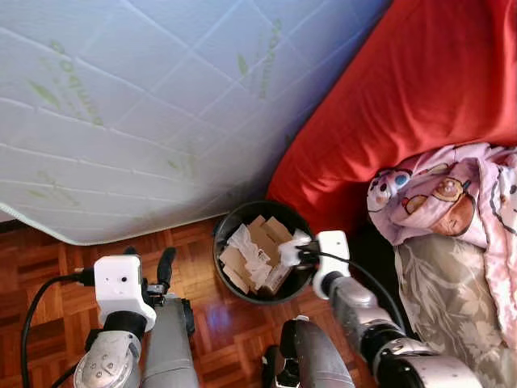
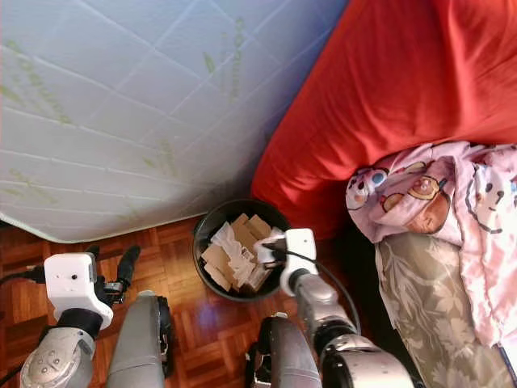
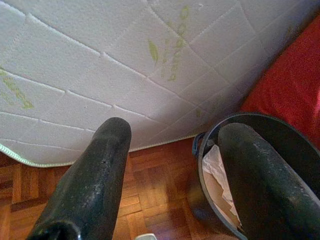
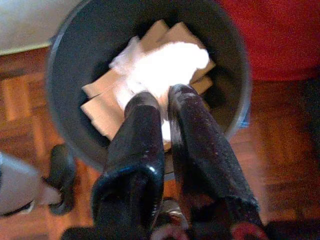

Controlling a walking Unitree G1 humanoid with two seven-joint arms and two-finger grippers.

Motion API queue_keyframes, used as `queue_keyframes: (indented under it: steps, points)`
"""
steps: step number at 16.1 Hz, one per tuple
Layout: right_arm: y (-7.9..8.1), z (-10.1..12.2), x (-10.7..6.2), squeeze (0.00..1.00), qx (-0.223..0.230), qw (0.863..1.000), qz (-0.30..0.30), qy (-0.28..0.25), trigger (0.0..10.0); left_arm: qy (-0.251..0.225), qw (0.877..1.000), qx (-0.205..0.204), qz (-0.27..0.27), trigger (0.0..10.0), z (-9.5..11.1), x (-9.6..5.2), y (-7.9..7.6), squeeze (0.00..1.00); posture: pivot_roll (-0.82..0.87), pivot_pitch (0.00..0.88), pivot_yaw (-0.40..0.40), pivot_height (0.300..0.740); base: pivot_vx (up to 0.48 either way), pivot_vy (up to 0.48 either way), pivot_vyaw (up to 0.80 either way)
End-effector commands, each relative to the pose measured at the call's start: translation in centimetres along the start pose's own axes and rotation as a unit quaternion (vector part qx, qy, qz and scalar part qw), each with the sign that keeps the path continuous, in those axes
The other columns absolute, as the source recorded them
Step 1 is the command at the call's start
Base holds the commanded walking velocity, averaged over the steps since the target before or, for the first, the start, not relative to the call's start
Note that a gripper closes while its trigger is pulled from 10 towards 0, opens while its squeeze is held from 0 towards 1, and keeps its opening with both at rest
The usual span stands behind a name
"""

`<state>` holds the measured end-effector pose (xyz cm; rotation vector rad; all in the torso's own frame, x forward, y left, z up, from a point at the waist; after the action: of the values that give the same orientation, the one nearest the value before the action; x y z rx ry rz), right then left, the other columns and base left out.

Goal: Clean up the room

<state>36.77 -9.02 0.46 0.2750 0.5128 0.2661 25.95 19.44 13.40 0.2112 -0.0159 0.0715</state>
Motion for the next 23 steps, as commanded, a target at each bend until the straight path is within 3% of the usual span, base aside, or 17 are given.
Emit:
queue_keyframes:
  steps: [1, 8, 9, 10, 14, 15, 16, 17, 18, 20, 22, 23]
  points:
    - [0.2, -1.6, -0.2, 1.00, -0.008, 0.999, 0.014, 0.029, 10.0, 0.015, 1.000, -0.004, -0.004, 10.0, -0.3, -0.5, -0.5, 0.00, 0.18, 0.500, -0.215, 0.647, 0.000, 0.000, 0.00]
    - [0.6, -2.4, -0.5, 1.00, -0.055, 0.996, 0.049, 0.056, 10.0, 0.035, 0.999, -0.009, -0.007, 10.0, -0.8, -0.6, -1.0, 0.00, 0.17, 0.489, -0.221, 0.647, 0.000, 0.000, 0.00]
    - [0.5, -2.2, -0.4, 0.68, -0.056, 0.996, 0.041, 0.050, 10.0, 0.039, 0.999, -0.010, -0.008, 10.0, -1.1, -0.4, -1.1, 0.00, 0.17, 0.477, -0.219, 0.647, 0.000, 0.000, 0.00]
    - [0.3, -1.9, -0.4, 0.00, -0.050, 0.997, 0.032, 0.042, 10.0, 0.045, 0.999, -0.010, -0.009, 10.0, -1.6, -0.4, -1.1, 0.00, 0.16, 0.467, -0.216, 0.647, 0.000, 0.000, 0.00]
    - [-4.1, -0.8, -1.5, 0.00, 0.023, 0.999, -0.046, -0.010, 10.0, 0.082, 0.997, 0.000, -0.008, 10.0, -4.6, -0.6, -0.3, 0.00, 0.17, 0.380, -0.196, 0.647, 0.000, 0.000, 0.00]
    - [-6.6, -0.9, -2.7, 0.00, 0.054, 0.995, -0.079, -0.038, 10.0, 0.108, 0.994, 0.005, -0.011, 10.0, -6.6, -0.5, 0.3, 0.00, 0.16, 0.329, -0.181, 0.647, 0.000, 0.000, 0.00]
    - [-7.3, -1.1, -3.1, 0.00, 0.056, 0.994, -0.089, -0.043, 10.0, 0.115, 0.993, 0.006, -0.012, 10.0, -7.1, -0.5, 0.4, 0.00, 0.16, 0.329, -0.181, 0.647, 0.000, 0.000, 0.00]
    - [-10.1, -2.5, -4.8, 0.00, 0.082, 0.986, -0.135, -0.049, 10.0, 0.134, 0.991, 0.010, -0.014, 10.0, -8.8, -0.4, 0.7, 0.00, 0.15, 0.265, -0.166, 0.657, 0.000, 0.000, 0.00]
    - [-11.5, -3.9, -6.0, 0.00, 0.096, 0.981, -0.163, -0.046, 10.0, 0.153, 0.988, 0.005, -0.017, 10.0, -10.3, -0.2, 0.7, 0.00, 0.15, 0.222, -0.152, 0.667, 0.000, 0.000, 0.00]
    - [-12.3, -6.5, -7.3, 0.00, 0.112, 0.975, -0.189, -0.026, 10.0, 0.187, 0.982, -0.006, -0.020, 10.0, -13.0, 0.3, 0.5, 0.00, 0.14, 0.146, -0.127, 0.687, 0.000, 0.000, 0.00]
    - [-12.6, -9.5, -8.7, 0.00, 0.138, 0.967, -0.214, -0.010, 10.0, 0.237, 0.970, -0.012, -0.041, 10.0, -16.3, 0.0, -0.7, 0.00, 0.11, 0.058, -0.094, 0.712, 0.000, 0.000, 0.00]
    - [-12.5, -10.0, -8.9, 0.00, 0.143, 0.965, -0.217, -0.008, 10.0, 0.248, 0.968, -0.013, -0.045, 10.0, -17.0, -0.2, -0.9, 0.00, 0.11, 0.037, -0.083, 0.717, 0.000, 0.000, 0.00]
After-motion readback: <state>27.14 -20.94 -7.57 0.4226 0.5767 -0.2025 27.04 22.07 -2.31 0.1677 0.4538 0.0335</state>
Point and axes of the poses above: a point about 5 cm out from each wrist's last joint towards the gripper, its own x axis pointing out of the wrist towards the gripper, its own z axis along the axis of the wrist's last joint, y = z × x, the point moved 5 cm from there along x, pointing out of the wrist towards the gripper, and after that the axes turned 9 degrees about x, right-handed, at the moved point
